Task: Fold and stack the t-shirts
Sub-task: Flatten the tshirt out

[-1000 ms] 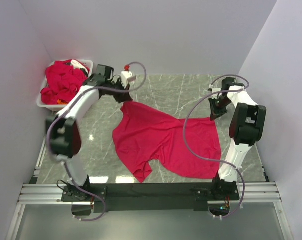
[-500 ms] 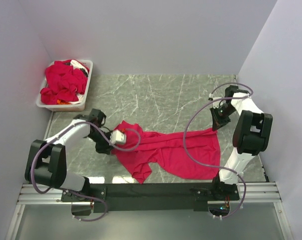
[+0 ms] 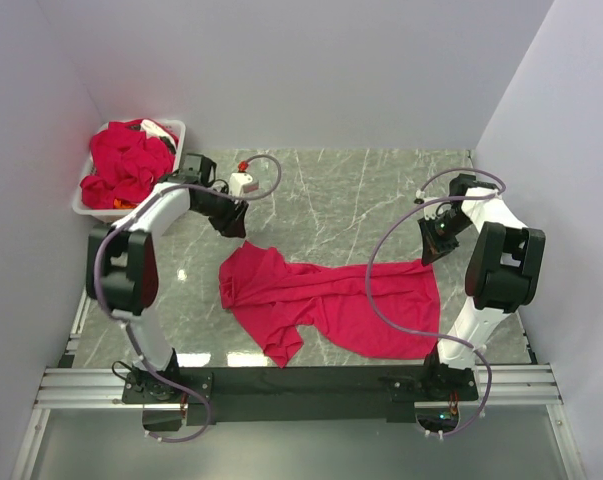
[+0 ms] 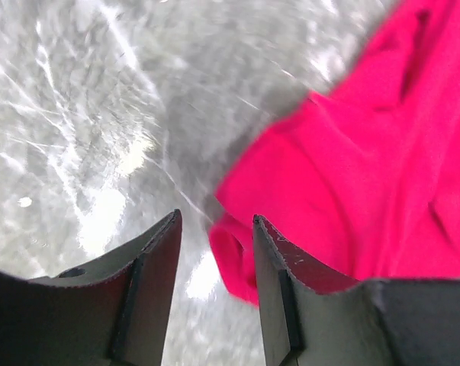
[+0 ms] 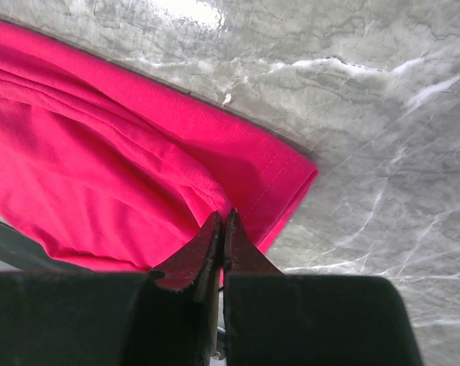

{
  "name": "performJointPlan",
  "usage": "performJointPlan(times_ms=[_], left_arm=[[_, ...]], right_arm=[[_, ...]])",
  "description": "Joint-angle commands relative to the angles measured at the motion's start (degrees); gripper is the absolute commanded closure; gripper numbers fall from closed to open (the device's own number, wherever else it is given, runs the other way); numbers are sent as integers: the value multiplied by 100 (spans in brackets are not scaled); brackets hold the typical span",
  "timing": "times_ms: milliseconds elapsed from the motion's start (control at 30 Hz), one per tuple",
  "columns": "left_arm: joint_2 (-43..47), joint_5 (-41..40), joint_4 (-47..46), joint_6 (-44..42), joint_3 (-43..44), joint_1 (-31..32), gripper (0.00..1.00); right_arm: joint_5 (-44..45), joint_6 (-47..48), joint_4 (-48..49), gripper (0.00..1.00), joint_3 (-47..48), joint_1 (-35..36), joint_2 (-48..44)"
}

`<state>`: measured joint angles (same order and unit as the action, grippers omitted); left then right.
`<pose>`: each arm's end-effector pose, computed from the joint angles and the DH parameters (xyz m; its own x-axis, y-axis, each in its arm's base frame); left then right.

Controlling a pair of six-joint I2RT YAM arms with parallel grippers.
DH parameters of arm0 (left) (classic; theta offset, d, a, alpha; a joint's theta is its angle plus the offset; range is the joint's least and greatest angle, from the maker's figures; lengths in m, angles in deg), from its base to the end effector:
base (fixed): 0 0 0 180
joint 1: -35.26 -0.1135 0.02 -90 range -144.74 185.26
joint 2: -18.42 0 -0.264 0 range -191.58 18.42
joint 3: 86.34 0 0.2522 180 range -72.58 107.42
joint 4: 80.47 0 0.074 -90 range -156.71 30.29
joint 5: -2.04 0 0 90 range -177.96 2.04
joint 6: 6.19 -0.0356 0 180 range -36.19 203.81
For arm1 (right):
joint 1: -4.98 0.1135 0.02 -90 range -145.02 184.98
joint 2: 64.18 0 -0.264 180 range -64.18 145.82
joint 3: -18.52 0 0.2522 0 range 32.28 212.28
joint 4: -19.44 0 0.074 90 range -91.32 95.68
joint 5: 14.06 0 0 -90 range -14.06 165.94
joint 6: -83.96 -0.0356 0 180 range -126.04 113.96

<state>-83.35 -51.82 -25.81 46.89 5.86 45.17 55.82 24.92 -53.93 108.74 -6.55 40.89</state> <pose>0.3581 -0.0839 0.2375 -0.4740 0.5753 -0.6666 0.8459 0.5076 -0.1634 0.3314 -0.0551 0.1964 -0.9310 -0.3031 -0.2035 -0.3518 0.8936 0.2789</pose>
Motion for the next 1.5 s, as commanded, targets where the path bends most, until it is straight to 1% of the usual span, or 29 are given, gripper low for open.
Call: performJointPlan(times_ms=[0,100,233,367,600,667,700,733,800,833,867,933,1033,1067,1100,1133,1167,1200,1233,1267,1300,1333,1367,1400,1433,1467], left_arm=[[-465,165,32,1151,470,-33,52],[-711,209,-21,1328,629,-33,50],[-1027,489,277,1425,840,-33,50],[-1169,683,426,1417,805,-25,50],[-1310,675,629,1294,674,2,50],[-1283,666,620,1267,594,19,52],[-1266,649,586,1267,568,28,54],[-1240,666,559,1276,559,28,61],[-1169,666,498,1311,568,20,71],[-1134,649,384,1337,585,2,83],[-1099,640,348,1363,611,2,90],[-994,631,234,1477,795,-103,99],[-862,605,181,1653,1331,-349,99],[-835,535,103,1723,1533,-411,99],[-792,473,76,1881,2065,-550,99],[-782,421,15,2021,2358,-630,99],[-791,411,-212,2197,2665,-727,100],[-791,429,-293,2573,3321,-910,99],[-791,429,-407,2759,3658,-982,99],[-774,438,-634,2961,3983,-982,100],[-634,455,-837,3294,4457,-1226,100],[-485,455,-1117,3497,4557,-1298,99],[-283,447,-1459,3647,4541,-1377,100],[249,377,-2472,4414,4166,-1587,99],[533,367,-2926,4701,3893,-1667,100],[814,411,-3304,4877,3629,-1720,100]], right_arm=[[-106,-2,-24,100,79,-42,-207],[-106,-11,-33,100,105,-42,-172],[-62,-2,-24,100,97,-42,-154],[-36,-20,-33,100,140,-51,-145],[-53,-46,-59,100,202,-60,-102],[-53,-55,-68,100,211,-60,-101],[-53,-46,-59,100,219,-60,-101],[-45,-55,-59,100,211,-60,-93],[-53,-73,-68,100,211,-60,-101],[-53,-73,-77,100,219,-60,-119],[-62,-81,-77,100,246,-60,-128],[-80,-134,-85,100,307,-69,-172],[-132,-248,-94,100,588,-121,-312],[-159,-292,-112,100,876,-148,-347],[-229,-336,-138,100,1079,-165,-408],[-273,-458,-164,100,1307,-192,-426],[-325,-520,-278,100,1875,-200,-444],[-448,-695,-331,100,2220,-209,-462],[-527,-775,-392,100,2580,-218,-488],[-589,-871,-437,100,3315,-253,-506],[-659,-1090,-446,100,3679,-271,-601],[-669,-1223,-394,100,4030,-288,-672],[-669,-1381,-297,100,4573,-341,-768],[-660,-1730,60,100,4718,-463,-1057],[-686,-1873,299,100,4754,-525,-1251],[-652,-1970,789,100,4485,-526,-1488]])
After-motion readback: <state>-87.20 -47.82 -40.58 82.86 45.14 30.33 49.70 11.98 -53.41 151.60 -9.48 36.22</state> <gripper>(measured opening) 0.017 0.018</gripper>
